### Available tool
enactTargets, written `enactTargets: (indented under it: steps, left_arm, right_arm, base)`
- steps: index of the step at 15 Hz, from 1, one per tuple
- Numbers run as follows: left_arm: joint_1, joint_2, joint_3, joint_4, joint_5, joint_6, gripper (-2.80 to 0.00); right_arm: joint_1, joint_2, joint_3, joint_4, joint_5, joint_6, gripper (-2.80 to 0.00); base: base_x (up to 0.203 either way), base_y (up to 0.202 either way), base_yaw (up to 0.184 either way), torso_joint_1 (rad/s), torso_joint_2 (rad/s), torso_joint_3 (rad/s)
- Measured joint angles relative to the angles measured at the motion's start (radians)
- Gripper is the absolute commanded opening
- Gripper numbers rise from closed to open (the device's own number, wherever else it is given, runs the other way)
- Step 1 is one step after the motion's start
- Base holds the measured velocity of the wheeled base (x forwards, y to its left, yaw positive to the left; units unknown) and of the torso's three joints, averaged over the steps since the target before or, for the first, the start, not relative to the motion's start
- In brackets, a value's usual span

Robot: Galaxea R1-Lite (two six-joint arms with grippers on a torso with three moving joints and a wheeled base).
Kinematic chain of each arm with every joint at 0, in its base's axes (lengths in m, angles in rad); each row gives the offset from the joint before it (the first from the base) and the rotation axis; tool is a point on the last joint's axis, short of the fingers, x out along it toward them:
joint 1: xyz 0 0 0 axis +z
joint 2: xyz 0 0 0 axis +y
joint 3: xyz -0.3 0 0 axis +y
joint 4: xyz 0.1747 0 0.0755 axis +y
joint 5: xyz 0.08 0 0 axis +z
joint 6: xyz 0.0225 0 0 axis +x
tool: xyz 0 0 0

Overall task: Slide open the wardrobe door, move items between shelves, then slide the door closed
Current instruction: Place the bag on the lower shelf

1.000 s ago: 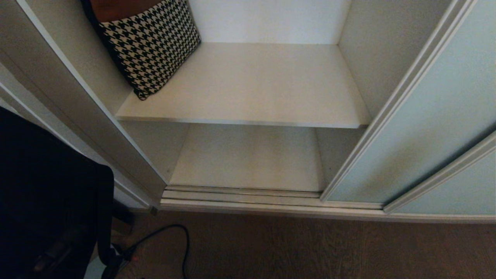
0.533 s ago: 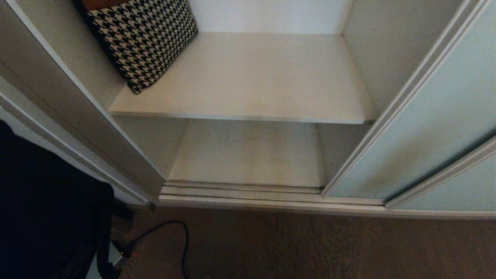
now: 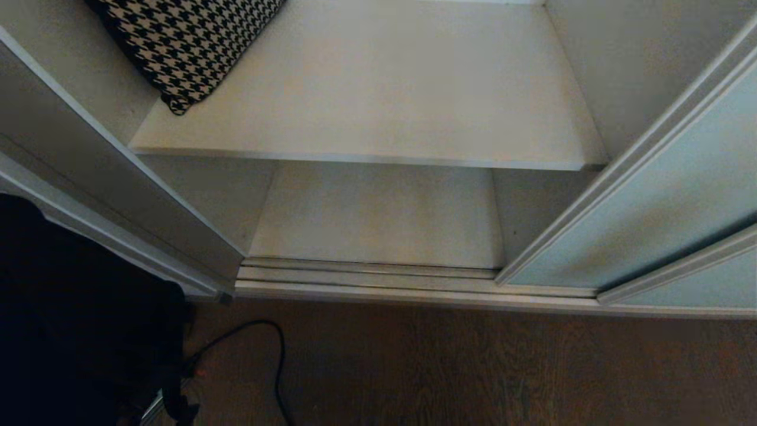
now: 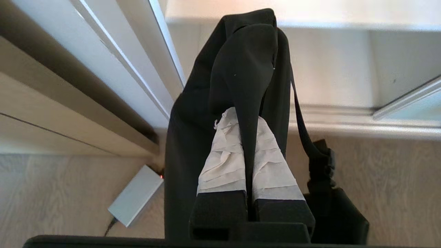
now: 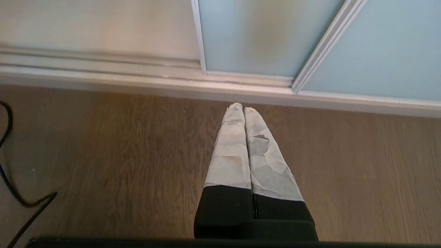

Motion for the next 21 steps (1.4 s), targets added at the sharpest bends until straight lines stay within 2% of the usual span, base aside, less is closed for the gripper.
enactTargets:
  steps: [21]
  left_arm:
    - [0.000,-0.015,0.108,0.000,0.001,-0.013,-2.80]
  right_arm:
    - [0.000,0.001,0.000,0.000,0.000,0.000,-2.80]
  base:
    - [0.000,0.000,0.000,0.005,0.00,-0.199]
